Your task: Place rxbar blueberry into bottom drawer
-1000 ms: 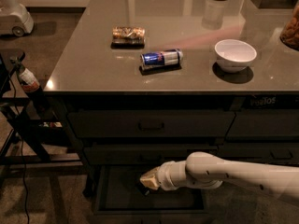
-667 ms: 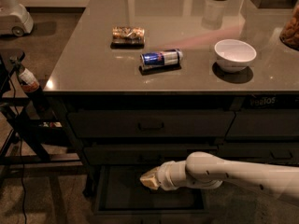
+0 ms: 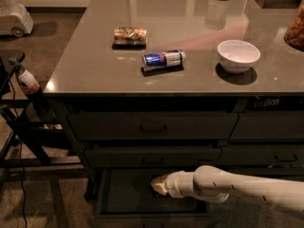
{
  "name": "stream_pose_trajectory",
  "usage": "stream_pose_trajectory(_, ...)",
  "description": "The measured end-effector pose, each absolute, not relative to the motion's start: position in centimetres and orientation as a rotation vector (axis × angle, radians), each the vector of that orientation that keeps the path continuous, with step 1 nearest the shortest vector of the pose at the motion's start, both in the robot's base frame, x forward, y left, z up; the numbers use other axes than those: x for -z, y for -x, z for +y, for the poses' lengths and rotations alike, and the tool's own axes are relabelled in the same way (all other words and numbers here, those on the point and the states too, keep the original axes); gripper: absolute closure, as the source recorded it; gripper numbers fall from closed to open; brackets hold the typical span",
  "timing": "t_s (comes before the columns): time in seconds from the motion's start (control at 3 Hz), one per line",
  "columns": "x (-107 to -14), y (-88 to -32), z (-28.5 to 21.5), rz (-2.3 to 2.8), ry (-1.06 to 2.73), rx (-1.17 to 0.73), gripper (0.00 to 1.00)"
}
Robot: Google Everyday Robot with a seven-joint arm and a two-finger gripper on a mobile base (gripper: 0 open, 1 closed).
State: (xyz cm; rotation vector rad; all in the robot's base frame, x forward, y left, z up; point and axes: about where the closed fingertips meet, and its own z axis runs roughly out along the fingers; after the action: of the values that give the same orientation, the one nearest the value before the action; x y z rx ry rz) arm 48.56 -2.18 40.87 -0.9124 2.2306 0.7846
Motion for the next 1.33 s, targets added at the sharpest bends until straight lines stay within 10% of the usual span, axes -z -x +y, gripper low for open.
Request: stream_pose_trajectory(1.33, -35.6, -51.1, -2.0, 2.284, 0.787, -0.887, 1.00)
